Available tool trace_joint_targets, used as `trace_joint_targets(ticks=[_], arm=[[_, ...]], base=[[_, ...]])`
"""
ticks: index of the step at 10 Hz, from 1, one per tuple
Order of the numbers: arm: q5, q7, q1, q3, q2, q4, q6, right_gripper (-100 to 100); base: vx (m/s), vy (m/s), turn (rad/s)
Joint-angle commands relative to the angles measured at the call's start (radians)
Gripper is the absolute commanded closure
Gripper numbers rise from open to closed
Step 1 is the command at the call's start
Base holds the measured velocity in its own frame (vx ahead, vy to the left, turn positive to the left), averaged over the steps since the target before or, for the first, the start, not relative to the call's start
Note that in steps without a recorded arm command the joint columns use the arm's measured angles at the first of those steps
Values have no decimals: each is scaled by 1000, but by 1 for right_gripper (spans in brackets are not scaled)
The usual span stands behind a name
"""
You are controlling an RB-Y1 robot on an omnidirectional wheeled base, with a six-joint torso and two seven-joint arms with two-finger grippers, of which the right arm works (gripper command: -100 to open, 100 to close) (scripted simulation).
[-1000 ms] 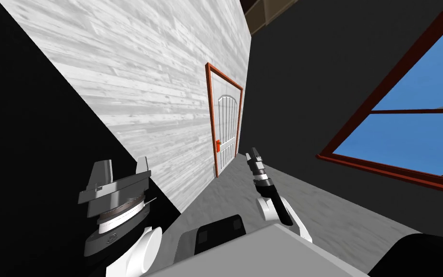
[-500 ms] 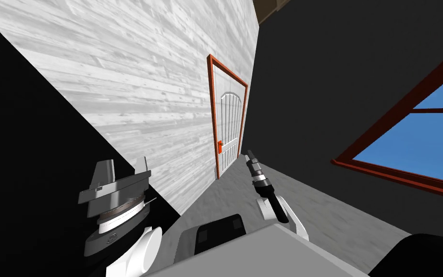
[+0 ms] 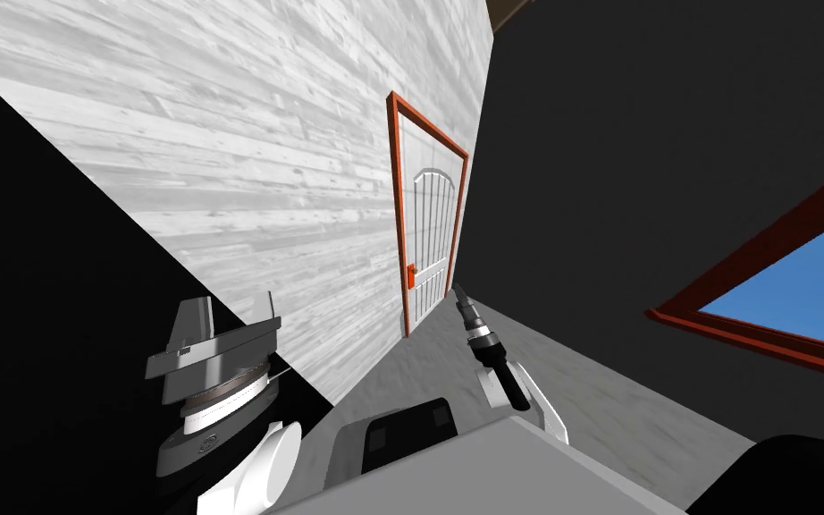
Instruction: Pull the door open
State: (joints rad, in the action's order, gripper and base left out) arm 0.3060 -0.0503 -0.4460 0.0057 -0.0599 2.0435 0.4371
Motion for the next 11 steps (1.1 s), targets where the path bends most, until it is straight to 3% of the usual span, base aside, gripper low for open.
trace_joint_targets(ticks=[1, 11], arm=[[34, -26, 8, -4, -5, -23, 5, -100], [256, -187, 60, -37, -22, -186, 51, -100]], base=[[91, -61, 93], [91, -58, 91]])
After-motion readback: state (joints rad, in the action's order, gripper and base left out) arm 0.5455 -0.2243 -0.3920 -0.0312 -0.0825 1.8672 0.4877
